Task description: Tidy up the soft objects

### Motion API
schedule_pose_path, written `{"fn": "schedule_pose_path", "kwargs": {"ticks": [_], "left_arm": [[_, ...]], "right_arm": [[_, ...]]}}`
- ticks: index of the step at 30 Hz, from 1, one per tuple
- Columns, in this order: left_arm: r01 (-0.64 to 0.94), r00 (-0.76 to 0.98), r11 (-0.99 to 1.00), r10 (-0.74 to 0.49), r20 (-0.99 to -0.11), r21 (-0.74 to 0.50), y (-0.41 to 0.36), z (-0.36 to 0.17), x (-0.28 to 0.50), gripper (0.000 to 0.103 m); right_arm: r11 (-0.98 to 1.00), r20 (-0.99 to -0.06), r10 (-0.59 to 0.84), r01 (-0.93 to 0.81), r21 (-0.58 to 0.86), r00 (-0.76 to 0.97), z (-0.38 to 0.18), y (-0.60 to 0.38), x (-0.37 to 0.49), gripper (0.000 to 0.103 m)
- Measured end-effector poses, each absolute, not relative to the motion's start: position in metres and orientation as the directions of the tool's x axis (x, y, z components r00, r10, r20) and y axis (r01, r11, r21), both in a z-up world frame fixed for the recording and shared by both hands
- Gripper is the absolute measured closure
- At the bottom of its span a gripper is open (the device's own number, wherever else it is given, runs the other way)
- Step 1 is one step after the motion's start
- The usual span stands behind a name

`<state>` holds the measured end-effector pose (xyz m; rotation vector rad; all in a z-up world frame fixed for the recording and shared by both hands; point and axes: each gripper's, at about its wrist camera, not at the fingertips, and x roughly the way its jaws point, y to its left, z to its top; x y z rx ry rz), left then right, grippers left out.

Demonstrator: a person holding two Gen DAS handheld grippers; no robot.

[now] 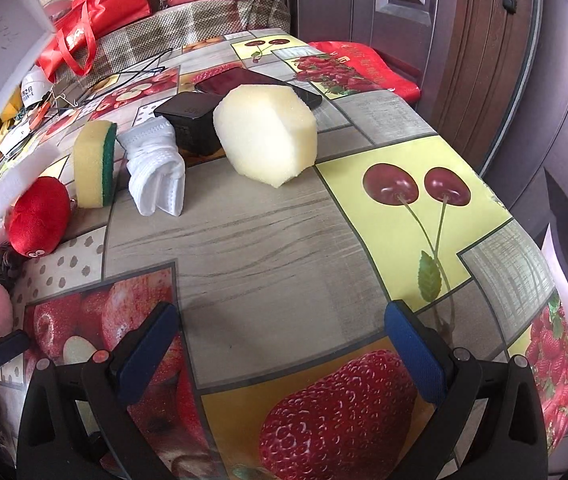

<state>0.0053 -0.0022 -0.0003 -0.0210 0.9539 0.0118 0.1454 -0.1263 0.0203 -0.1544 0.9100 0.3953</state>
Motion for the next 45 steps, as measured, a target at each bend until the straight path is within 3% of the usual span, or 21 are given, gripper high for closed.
{"fn": "schedule_pose_path", "kwargs": {"ticks": [40, 42, 45], "left_arm": [[-0.027, 0.579, 1.0, 0.008, -0.815, -0.01, -0.004, 0.001, 0.004, 0.0], [-0.001, 0.593, 0.998, -0.046, -0.804, -0.058, -0.005, 0.005, -0.002, 0.001], [0.075, 0.696, 0.982, -0.177, -0.696, -0.175, -0.007, 0.035, -0.033, 0.001]], "right_arm": [[0.913, -0.785, 0.291, -0.404, 0.057, 0.546, 0.023, -0.128, 0.144, 0.0], [0.912, -0.782, 0.299, -0.404, 0.067, 0.546, 0.024, -0.128, 0.144, 0.0], [0.909, -0.772, 0.328, -0.404, 0.1, 0.545, 0.026, -0.133, 0.143, 0.0]]}}
